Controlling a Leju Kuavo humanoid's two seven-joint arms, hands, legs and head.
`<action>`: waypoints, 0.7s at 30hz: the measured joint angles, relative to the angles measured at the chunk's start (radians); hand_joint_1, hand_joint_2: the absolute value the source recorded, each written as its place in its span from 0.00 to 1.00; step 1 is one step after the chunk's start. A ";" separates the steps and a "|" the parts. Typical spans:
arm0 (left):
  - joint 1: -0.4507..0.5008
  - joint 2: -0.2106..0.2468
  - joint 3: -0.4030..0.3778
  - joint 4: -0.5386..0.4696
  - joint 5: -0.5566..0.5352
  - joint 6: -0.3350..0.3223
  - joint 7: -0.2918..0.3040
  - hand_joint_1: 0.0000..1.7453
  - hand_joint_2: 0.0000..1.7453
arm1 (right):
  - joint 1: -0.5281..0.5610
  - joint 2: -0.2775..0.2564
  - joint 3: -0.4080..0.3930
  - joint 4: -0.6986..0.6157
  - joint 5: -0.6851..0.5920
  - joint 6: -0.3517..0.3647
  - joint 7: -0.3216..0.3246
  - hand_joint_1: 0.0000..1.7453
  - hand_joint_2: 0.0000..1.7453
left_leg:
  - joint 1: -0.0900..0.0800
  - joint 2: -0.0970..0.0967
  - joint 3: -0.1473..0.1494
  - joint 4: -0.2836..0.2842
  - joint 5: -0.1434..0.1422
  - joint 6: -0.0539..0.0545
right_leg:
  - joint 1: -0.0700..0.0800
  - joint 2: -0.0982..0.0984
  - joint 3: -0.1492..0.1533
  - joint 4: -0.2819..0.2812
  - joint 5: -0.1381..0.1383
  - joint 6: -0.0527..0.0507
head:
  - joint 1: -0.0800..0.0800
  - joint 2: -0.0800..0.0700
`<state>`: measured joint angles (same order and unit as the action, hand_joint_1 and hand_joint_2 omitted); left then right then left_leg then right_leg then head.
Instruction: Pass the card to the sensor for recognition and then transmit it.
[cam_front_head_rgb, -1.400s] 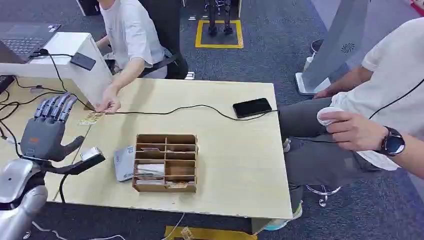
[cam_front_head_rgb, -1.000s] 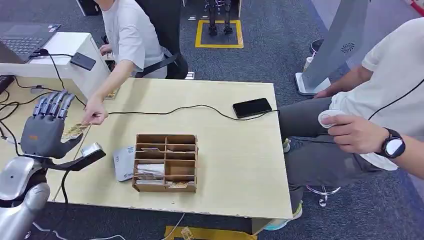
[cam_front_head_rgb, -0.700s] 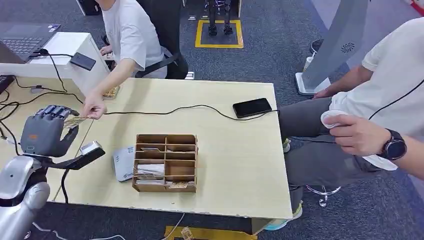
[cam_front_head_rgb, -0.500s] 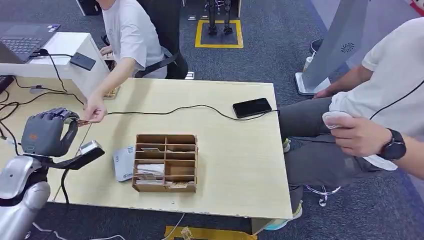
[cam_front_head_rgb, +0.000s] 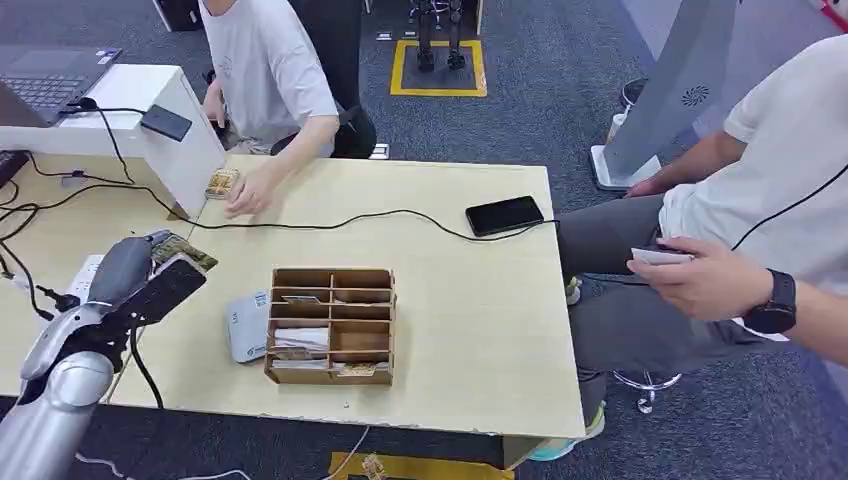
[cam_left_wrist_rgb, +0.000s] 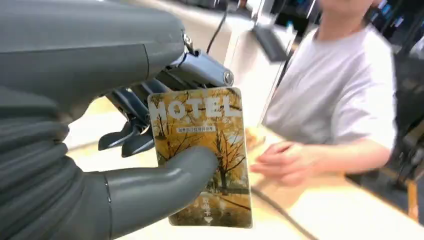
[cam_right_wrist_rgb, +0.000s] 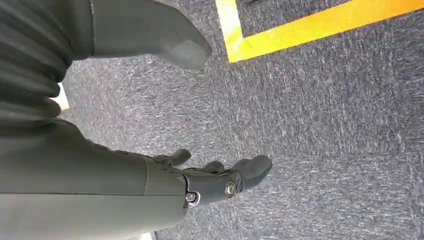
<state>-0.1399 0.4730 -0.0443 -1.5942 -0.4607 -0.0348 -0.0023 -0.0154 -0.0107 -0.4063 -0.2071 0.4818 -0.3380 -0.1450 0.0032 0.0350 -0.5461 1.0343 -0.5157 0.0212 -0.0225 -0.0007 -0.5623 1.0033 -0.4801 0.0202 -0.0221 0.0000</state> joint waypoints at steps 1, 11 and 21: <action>-0.002 -0.003 0.000 0.004 0.011 -0.004 0.008 1.00 1.00 | 0.000 0.000 -0.003 0.000 0.000 0.000 0.000 0.00 1.00 | 0.000 0.000 0.000 0.000 0.000 0.000 | 0.000 0.000 0.000 0.000 0.000 0.000 | 0.000 0.000; -0.016 -0.036 0.000 0.066 -0.024 0.027 0.083 1.00 1.00 | 0.000 0.002 -0.023 -0.002 0.020 -0.001 0.002 0.00 1.00 | 0.000 0.000 0.000 0.000 0.000 0.000 | 0.000 0.000 0.000 0.000 0.000 0.000 | 0.000 0.000; 0.015 -0.059 -0.016 0.120 -0.121 0.052 0.098 1.00 1.00 | 0.000 0.002 -0.031 -0.003 0.053 -0.002 0.023 0.00 1.00 | 0.000 0.000 0.000 0.000 0.000 0.000 | 0.000 0.000 0.000 0.000 0.000 0.000 | 0.000 0.000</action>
<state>-0.1249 0.4143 -0.0607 -1.4744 -0.5814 0.0168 0.0954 -0.0154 -0.0084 -0.4376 -0.2102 0.5344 -0.3395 -0.1225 0.0032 0.0350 -0.5464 1.0343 -0.5158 0.0212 -0.0225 -0.0007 -0.5625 1.0033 -0.4801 0.0202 -0.0217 0.0000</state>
